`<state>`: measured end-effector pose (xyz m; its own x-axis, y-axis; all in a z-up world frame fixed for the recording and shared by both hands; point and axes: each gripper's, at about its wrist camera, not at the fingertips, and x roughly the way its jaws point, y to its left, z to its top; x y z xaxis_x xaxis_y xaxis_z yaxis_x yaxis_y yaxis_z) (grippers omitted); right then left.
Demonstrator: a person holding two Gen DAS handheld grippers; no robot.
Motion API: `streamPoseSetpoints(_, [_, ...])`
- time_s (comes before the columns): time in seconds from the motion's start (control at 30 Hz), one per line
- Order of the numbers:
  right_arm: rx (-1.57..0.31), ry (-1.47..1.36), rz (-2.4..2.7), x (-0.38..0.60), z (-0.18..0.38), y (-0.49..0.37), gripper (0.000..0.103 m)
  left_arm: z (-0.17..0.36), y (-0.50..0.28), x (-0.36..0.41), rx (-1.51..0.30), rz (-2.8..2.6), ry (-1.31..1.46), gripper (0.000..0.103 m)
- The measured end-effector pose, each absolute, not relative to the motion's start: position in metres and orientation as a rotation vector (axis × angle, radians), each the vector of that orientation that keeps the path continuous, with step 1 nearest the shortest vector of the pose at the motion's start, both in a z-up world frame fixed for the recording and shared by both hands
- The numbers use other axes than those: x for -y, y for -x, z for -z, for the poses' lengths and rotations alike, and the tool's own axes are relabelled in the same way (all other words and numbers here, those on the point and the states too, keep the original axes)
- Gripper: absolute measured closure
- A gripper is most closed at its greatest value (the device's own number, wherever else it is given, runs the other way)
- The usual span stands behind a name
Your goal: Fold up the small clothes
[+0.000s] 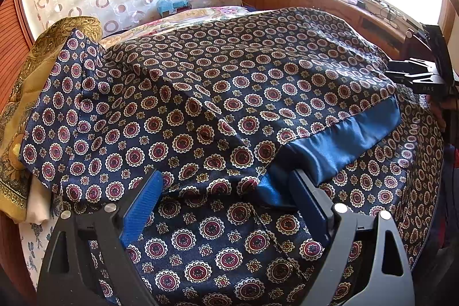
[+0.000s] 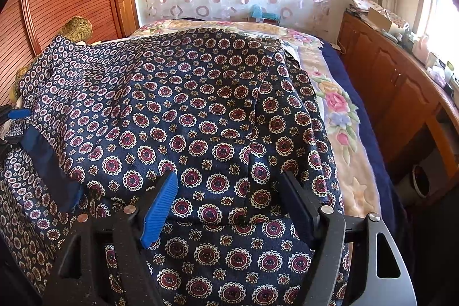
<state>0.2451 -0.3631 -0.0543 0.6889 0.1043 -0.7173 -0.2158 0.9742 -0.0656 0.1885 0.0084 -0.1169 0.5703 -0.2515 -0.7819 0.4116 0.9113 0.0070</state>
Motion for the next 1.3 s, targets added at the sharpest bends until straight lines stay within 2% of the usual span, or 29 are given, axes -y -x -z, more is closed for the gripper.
streamPoseSetpoints(0.17, [-0.791,0.151,-0.18,0.363,0.055,-0.245,0.028,0.116,-0.183,-0.012,-0.88,0.396,-0.192,0.014])
streamPoseSetpoints(0.3, [-0.791,0.15,-0.18,0.363,0.055,-0.245,0.027,0.096,-0.169,-0.042,-0.814,0.366,-0.137,0.016])
streamPoseSetpoints(0.47, [-0.79,0.15,-0.18,0.363,0.055,-0.244,0.027,0.069,-0.162,-0.096,-0.749,0.262,-0.076,0.025])
streamPoseSetpoints(0.5, [-0.79,0.151,-0.181,0.364,0.055,-0.244,0.027,0.066,-0.163,-0.104,-0.747,0.246,-0.063,0.028])
streamPoseSetpoints(0.57, [-0.79,0.151,-0.181,0.364,0.055,-0.244,0.027,0.065,-0.168,-0.12,-0.756,0.199,-0.049,0.042])
streamPoseSetpoints(0.67, [-0.79,0.151,-0.181,0.364,0.055,-0.244,0.027,0.07,-0.179,-0.132,-0.773,0.154,-0.041,0.053])
streamPoseSetpoints(0.83, [-0.79,0.151,-0.182,0.364,0.055,-0.244,0.026,0.083,-0.195,-0.133,-0.803,0.126,-0.051,0.06])
streamPoseSetpoints(1.1, [-0.789,0.151,-0.182,0.364,0.054,-0.244,0.026,0.092,-0.211,-0.131,-0.806,0.1,-0.056,0.061])
streamPoseSetpoints(1.13, [-0.789,0.151,-0.182,0.364,0.054,-0.244,0.026,0.091,-0.213,-0.131,-0.802,0.102,-0.051,0.064])
streamPoseSetpoints(1.17, [-0.789,0.151,-0.182,0.364,0.054,-0.244,0.026,0.091,-0.214,-0.131,-0.8,0.109,-0.047,0.073])
streamPoseSetpoints(1.3, [-0.789,0.151,-0.182,0.364,0.054,-0.244,0.026,0.088,-0.216,-0.125,-0.788,0.129,-0.065,0.083])
